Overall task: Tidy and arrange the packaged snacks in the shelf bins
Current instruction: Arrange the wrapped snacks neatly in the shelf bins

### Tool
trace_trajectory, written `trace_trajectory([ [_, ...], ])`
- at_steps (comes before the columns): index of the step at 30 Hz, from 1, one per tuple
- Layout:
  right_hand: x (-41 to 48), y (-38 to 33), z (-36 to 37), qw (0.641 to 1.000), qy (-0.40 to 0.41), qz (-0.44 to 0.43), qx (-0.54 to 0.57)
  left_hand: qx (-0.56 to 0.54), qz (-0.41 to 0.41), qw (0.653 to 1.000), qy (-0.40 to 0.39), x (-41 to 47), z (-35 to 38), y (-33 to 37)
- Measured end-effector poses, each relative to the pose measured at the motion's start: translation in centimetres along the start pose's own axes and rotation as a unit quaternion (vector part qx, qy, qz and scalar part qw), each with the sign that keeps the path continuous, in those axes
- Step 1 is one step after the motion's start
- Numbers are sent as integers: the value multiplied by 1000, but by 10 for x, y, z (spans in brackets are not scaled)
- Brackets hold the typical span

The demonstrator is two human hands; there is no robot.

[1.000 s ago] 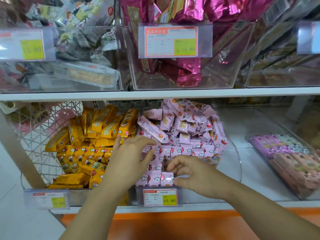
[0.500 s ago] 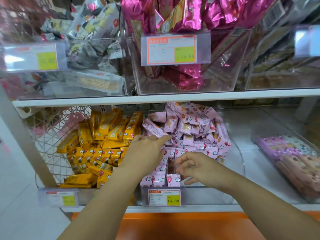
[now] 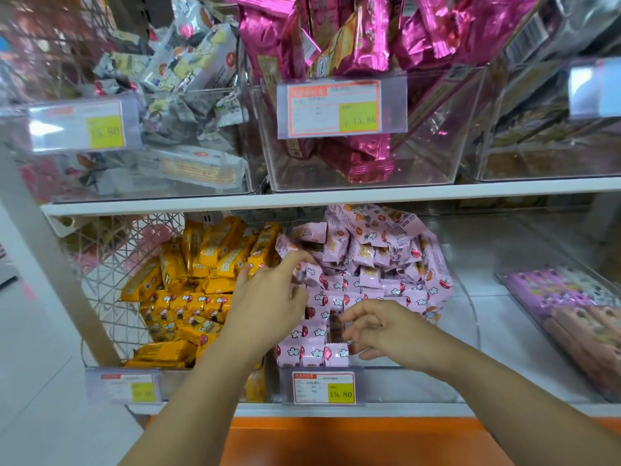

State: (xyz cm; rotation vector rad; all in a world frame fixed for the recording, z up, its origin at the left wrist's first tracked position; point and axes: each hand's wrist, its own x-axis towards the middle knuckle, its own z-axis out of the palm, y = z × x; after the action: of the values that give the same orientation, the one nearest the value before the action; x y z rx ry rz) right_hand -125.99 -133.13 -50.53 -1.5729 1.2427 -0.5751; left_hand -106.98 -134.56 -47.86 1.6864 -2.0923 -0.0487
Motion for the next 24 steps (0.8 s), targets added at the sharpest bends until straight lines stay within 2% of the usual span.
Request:
trace_trajectory([
  [4,-1,-2,3,1000,14,6,-4,-168,-3,986,5,-26,-16,-1],
  [8,-2,0,7,999,21,6,-40,-251,0,967,-47,-47,-26,-3],
  [12,-3,2,6,1000,22,9,9,-255,-4,964,-74,-47,-31,-5],
  [18,-5,1,4,994,38,22,95,-183,30,973,-140,-43,-37,0],
  [24,-5,-2,4,990,48,35,129,-116,40,983,-136,-43,-41,2],
])
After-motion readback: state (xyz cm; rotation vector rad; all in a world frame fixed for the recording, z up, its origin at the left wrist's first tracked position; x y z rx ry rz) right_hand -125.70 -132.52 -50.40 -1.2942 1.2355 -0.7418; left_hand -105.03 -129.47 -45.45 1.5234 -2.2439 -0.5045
